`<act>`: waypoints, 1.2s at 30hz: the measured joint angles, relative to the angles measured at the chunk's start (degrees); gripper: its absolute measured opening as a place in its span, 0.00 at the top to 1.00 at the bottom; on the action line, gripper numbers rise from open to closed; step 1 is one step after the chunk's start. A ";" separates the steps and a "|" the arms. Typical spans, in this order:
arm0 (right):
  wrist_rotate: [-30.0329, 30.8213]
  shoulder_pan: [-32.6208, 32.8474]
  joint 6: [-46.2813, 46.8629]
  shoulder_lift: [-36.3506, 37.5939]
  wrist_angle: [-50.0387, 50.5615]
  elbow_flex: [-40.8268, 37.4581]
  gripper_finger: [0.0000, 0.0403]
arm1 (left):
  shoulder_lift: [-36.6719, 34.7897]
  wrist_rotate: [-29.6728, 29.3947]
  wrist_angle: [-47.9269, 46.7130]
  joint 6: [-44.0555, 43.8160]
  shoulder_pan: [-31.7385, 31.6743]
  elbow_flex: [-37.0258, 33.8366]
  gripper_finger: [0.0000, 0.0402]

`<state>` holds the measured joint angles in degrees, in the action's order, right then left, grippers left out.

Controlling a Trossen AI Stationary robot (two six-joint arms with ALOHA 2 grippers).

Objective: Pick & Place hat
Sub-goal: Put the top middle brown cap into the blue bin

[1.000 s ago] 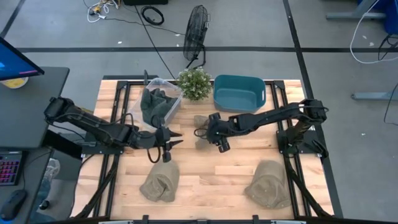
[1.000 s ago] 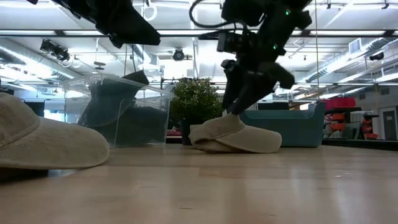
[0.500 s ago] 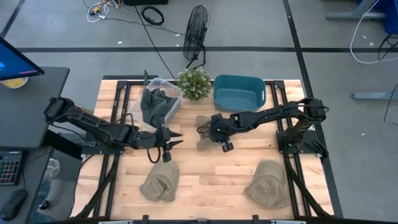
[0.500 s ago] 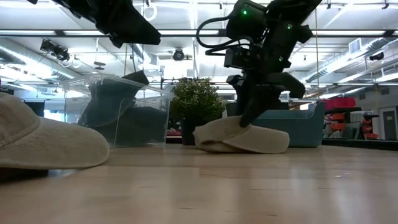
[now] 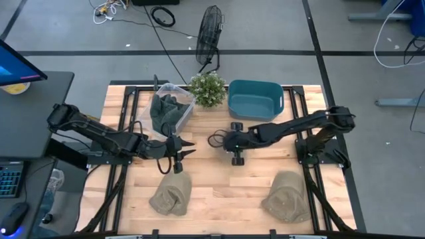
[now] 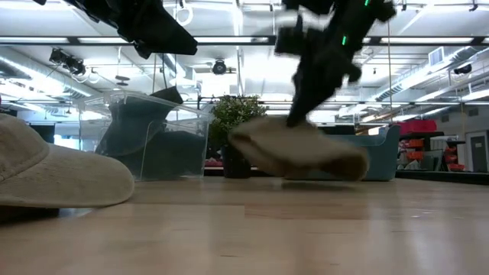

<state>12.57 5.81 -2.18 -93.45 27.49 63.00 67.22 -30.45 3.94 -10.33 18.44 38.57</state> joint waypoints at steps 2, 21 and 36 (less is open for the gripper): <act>2.72 1.95 0.29 2.22 2.98 2.24 0.98 | 0.00 -0.01 -0.06 0.00 0.00 0.00 0.71; 54.98 -0.93 -18.33 15.26 18.73 4.16 0.99 | -0.04 0.01 -0.41 0.00 0.00 0.00 0.71; 54.27 -15.93 -43.90 15.24 -17.04 -19.62 1.00 | -0.04 0.01 -0.41 0.46 0.02 0.00 0.71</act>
<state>66.83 -10.11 -46.08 -78.22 10.45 43.38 67.18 -30.44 3.53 -9.87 18.46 38.57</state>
